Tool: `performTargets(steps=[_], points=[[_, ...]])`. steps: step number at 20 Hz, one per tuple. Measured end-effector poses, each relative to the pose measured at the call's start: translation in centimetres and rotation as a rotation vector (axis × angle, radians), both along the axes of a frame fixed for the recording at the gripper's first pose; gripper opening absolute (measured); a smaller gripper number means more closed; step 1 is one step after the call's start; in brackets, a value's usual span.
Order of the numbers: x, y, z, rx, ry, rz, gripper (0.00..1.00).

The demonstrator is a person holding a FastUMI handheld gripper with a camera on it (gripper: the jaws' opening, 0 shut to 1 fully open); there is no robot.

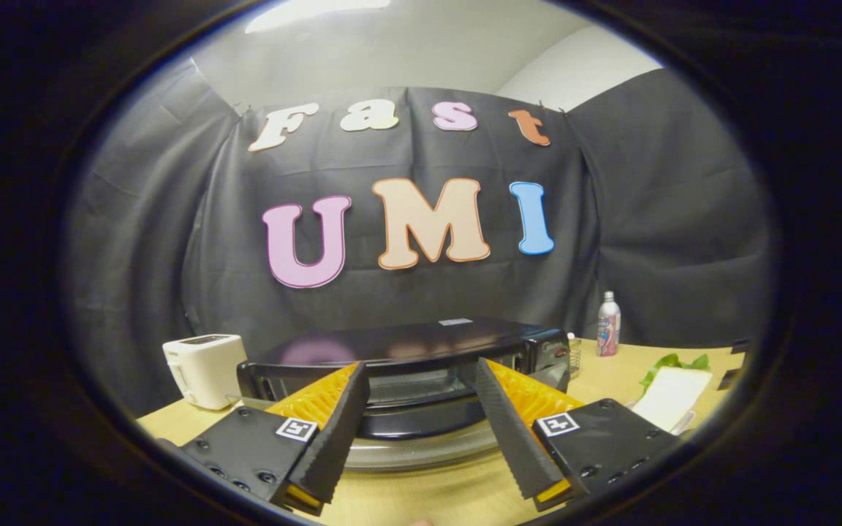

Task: Open the toaster oven, put the food inside, and close the toaster oven door.

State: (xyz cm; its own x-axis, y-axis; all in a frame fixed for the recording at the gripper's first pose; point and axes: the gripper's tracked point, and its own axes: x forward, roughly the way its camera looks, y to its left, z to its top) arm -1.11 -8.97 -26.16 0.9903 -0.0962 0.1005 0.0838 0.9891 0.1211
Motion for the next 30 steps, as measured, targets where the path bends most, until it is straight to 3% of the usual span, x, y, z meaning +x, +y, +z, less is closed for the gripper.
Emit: performTargets(steps=[8,12,17,21,30], points=[[-5.6,-1.4,-4.9,-0.002,0.15,-0.033,0.93],[-6.2,-2.2,-9.7,-0.072,0.319,-0.091,0.92],[-6.9,-2.1,-15.2,-0.083,0.465,-0.088,0.91],[-6.9,-2.1,-16.0,-0.022,0.499,-0.074,0.9],[-6.3,-2.0,-16.0,-0.037,0.542,-0.057,0.9]])
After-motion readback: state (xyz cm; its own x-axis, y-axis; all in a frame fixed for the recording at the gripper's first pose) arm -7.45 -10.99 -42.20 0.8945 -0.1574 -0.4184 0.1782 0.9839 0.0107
